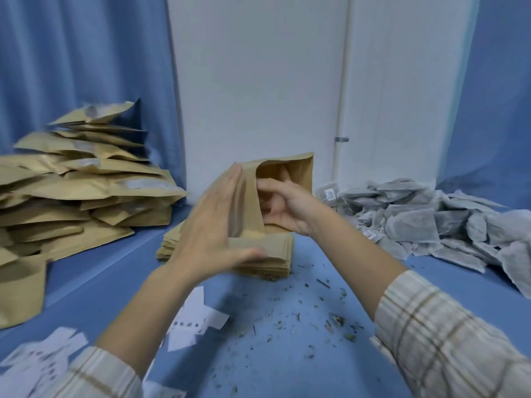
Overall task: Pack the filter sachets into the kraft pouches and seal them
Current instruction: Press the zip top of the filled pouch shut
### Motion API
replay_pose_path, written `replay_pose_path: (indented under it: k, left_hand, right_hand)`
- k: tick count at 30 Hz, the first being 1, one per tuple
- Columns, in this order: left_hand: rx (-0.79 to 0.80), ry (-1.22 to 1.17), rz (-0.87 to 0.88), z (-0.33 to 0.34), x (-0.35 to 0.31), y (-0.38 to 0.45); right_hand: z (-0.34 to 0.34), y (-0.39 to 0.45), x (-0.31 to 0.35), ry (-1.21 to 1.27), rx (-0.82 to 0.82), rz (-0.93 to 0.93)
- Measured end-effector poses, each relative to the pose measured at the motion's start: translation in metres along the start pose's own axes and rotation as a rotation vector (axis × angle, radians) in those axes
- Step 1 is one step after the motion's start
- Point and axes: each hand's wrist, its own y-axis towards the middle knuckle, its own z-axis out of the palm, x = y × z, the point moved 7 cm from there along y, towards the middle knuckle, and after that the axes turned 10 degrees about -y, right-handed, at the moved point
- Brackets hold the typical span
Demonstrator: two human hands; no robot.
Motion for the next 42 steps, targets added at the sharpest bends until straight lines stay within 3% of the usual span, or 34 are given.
replay_pose_path:
  k: [4, 8, 10, 13, 16, 18, 22, 25, 28, 30, 32, 34, 38, 42]
  left_hand:
    - [-0.134, 0.135, 0.128, -0.037, -0.007, -0.021]
    - [-0.123, 0.248, 0.227, -0.067, -0.014, -0.034]
    - [-0.096, 0.238, 0.190, -0.083, -0.008, -0.043]
    - [-0.085, 0.134, 0.057, -0.109, 0.011, -0.065]
    - [-0.095, 0.069, -0.063, -0.132, 0.034, -0.093]
    - [-0.095, 0.075, -0.135, -0.146, 0.051, -0.109]
    - [-0.108, 0.064, -0.224, -0.164, 0.076, -0.121]
    - [-0.098, 0.087, -0.219, -0.158, 0.085, -0.118]
    - [-0.114, 0.137, -0.206, -0.141, 0.089, -0.113]
    - [-0.153, 0.174, -0.198, -0.130, 0.089, -0.113]
    - [-0.206, 0.197, -0.212, -0.124, 0.090, -0.114]
    - [-0.244, 0.191, -0.208, -0.119, 0.091, -0.117]
    - [-0.233, 0.164, -0.215, -0.113, 0.095, -0.118]
    - [-0.251, 0.131, -0.245, -0.117, 0.098, -0.121]
  right_hand:
    - [0.040, 0.001, -0.003, 0.043, -0.007, 0.026]
    - [0.070, 0.012, -0.005, -0.356, -0.137, 0.063]
    - [0.087, 0.023, -0.008, -0.538, -0.168, 0.039]
    - [0.126, 0.041, -0.010, -1.142, -0.128, -0.169]
    - [0.169, 0.062, -0.040, -1.943, 0.120, -0.325]
    - [0.188, 0.071, -0.060, -2.225, 0.215, -0.404]
    - [0.196, 0.084, -0.088, -2.240, 0.330, -0.261]
    - [0.187, 0.080, -0.087, -2.009, 0.299, -0.276]
    - [0.158, 0.066, -0.063, -1.641, -0.038, -0.446]
    - [0.121, 0.049, -0.061, -1.379, -0.316, -0.386]
    - [0.089, 0.033, -0.079, -1.263, -0.468, -0.269]
    - [0.080, 0.026, -0.113, -1.323, -0.343, -0.157]
    - [0.111, 0.030, -0.192, -1.583, 0.240, -0.052]
    - [0.133, 0.038, -0.235, -1.749, 0.514, 0.062]
